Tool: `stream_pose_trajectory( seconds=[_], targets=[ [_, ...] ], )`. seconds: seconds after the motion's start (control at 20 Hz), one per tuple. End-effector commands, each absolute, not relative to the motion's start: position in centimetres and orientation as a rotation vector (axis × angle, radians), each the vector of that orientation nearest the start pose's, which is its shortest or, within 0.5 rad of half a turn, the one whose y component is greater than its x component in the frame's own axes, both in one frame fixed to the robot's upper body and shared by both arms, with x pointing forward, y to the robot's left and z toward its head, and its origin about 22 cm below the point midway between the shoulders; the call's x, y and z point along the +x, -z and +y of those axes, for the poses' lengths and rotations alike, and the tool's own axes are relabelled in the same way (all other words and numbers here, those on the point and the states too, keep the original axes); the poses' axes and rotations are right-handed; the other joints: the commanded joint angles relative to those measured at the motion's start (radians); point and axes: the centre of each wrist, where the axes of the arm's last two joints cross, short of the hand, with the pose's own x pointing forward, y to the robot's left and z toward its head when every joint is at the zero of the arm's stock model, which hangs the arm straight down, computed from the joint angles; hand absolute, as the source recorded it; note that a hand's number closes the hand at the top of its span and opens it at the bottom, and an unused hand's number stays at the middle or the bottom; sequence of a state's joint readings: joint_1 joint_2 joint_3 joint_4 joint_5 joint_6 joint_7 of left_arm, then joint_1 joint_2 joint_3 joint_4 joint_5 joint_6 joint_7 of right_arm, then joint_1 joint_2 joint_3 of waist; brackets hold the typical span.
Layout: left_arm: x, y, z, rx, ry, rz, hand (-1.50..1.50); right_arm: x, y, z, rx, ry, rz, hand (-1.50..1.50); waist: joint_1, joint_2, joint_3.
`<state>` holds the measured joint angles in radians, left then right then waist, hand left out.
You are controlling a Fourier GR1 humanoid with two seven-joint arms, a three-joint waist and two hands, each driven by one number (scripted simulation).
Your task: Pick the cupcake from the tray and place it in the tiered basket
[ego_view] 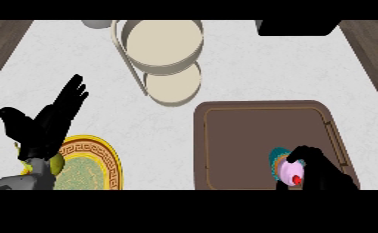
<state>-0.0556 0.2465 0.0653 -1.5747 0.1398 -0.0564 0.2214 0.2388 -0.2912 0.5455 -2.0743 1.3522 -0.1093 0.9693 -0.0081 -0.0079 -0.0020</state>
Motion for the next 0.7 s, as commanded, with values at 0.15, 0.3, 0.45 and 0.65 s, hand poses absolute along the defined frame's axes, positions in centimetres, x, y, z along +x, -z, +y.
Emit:
stream_pose_trajectory(
  seconds=[0.15,0.3,0.45,0.65],
  targets=[
    [24.5,-3.3,29.1,0.061,0.099,-1.413,0.0,12.7,-12.9,-14.1,-1.266,-0.347,-1.495,1.5,0.007,0.0,0.001],
    [26.3,-5.0,29.2,0.095,0.078,-1.434,0.0,12.8,-15.3,-12.6,-1.227,-0.357,-1.53,1.5,0.007,0.006,0.001],
    [26.2,-3.5,27.1,0.073,0.087,-1.412,0.0,13.5,-17.8,-10.2,-1.21,-0.407,-1.543,1.5,0.011,0.007,0.001],
    [26.2,-2.6,27.1,0.07,0.089,-1.434,0.0,15.3,-19.3,-7.3,-1.171,-0.455,-1.549,1.5,0.023,0.01,0.0]
  ],
)
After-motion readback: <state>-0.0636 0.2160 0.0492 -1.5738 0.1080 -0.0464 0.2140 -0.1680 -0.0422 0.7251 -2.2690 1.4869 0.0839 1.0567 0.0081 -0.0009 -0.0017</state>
